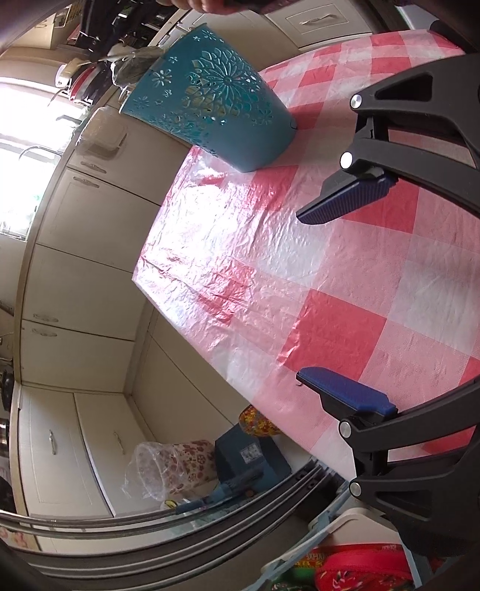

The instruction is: Organize utensils

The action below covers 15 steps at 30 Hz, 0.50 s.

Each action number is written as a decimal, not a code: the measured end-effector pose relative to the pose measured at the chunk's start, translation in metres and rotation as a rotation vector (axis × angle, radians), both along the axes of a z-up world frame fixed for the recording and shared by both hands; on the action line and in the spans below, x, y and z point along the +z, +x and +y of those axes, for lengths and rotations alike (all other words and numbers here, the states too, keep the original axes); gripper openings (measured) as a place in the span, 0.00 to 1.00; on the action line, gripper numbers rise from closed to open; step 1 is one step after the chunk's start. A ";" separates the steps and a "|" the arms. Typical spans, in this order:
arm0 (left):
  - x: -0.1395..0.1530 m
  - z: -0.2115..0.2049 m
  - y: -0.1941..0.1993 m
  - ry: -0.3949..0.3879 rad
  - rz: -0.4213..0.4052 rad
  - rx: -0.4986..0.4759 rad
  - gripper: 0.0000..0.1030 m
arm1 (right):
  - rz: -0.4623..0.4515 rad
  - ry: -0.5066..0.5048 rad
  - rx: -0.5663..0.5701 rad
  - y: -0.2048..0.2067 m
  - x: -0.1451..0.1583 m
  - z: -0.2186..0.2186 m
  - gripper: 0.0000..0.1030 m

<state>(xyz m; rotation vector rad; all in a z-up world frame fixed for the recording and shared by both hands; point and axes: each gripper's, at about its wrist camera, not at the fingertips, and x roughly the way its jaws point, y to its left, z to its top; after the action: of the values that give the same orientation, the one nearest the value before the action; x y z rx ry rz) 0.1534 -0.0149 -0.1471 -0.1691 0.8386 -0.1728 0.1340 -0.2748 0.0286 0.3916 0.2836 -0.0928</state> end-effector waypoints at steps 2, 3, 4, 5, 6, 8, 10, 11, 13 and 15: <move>-0.003 0.000 0.001 -0.008 0.017 -0.004 0.73 | 0.014 -0.034 0.002 -0.003 -0.008 0.002 0.07; -0.004 0.001 0.001 -0.014 0.021 -0.005 0.73 | 0.023 -0.040 0.005 -0.002 -0.012 0.003 0.07; -0.003 0.001 0.000 -0.014 0.019 -0.004 0.73 | 0.034 -0.043 0.011 -0.002 -0.015 0.002 0.09; -0.002 0.000 -0.001 -0.010 0.018 -0.007 0.73 | 0.043 -0.042 0.016 -0.003 -0.017 0.003 0.13; -0.001 -0.001 -0.002 -0.009 0.019 -0.011 0.73 | 0.048 -0.043 0.025 -0.007 -0.018 0.004 0.15; 0.004 -0.002 -0.006 -0.006 0.016 -0.018 0.73 | 0.056 -0.053 0.045 -0.021 -0.017 0.008 0.21; 0.011 -0.002 -0.012 0.002 0.004 -0.024 0.74 | 0.051 -0.068 0.071 -0.045 -0.016 0.015 0.27; 0.015 -0.002 -0.015 0.012 -0.001 -0.029 0.76 | 0.057 -0.069 0.076 -0.055 -0.017 0.018 0.37; 0.024 -0.005 -0.024 0.038 -0.009 -0.044 0.78 | 0.081 -0.066 0.073 -0.085 -0.021 0.024 0.58; 0.033 -0.008 -0.035 0.056 -0.020 -0.064 0.80 | 0.121 -0.064 0.080 -0.110 -0.027 0.031 0.65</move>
<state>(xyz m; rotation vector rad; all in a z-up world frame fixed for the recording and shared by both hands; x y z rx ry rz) 0.1188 -0.0228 -0.1138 -0.0876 0.8284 -0.2102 0.0243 -0.2442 0.0013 0.3109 0.4146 -0.0468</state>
